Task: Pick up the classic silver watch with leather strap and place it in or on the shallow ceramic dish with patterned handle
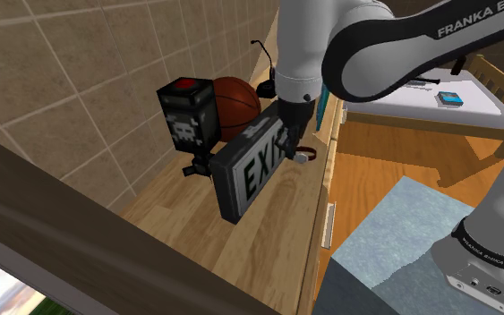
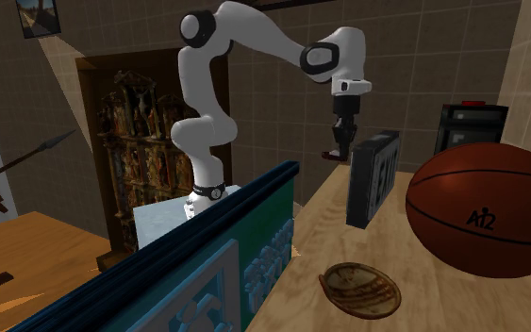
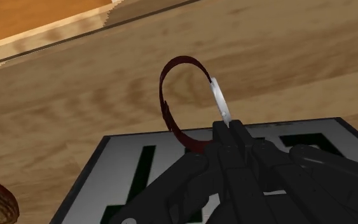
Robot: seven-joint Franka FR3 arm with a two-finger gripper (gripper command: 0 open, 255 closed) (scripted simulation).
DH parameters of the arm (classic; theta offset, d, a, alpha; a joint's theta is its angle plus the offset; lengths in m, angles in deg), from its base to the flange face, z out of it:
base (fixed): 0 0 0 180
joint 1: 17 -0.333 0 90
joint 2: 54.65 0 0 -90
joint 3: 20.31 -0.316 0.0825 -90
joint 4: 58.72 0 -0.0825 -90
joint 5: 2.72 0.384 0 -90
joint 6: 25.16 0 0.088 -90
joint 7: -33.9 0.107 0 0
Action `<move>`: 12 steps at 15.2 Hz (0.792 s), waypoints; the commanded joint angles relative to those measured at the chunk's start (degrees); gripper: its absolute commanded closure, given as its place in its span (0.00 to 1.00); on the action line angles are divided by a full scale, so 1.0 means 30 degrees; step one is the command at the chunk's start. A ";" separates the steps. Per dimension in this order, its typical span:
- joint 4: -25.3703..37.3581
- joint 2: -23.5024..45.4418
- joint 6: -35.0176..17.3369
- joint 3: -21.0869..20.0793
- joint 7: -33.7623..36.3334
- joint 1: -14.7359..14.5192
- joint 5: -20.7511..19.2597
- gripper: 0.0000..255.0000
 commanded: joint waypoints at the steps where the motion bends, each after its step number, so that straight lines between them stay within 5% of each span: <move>1: 0.0268 0.0089 0.0167 0.0292 -0.0448 0.0206 -0.0085 1.00; 12: 0.3625 0.3332 0.0155 0.2772 -0.4379 0.2412 -0.1440 1.00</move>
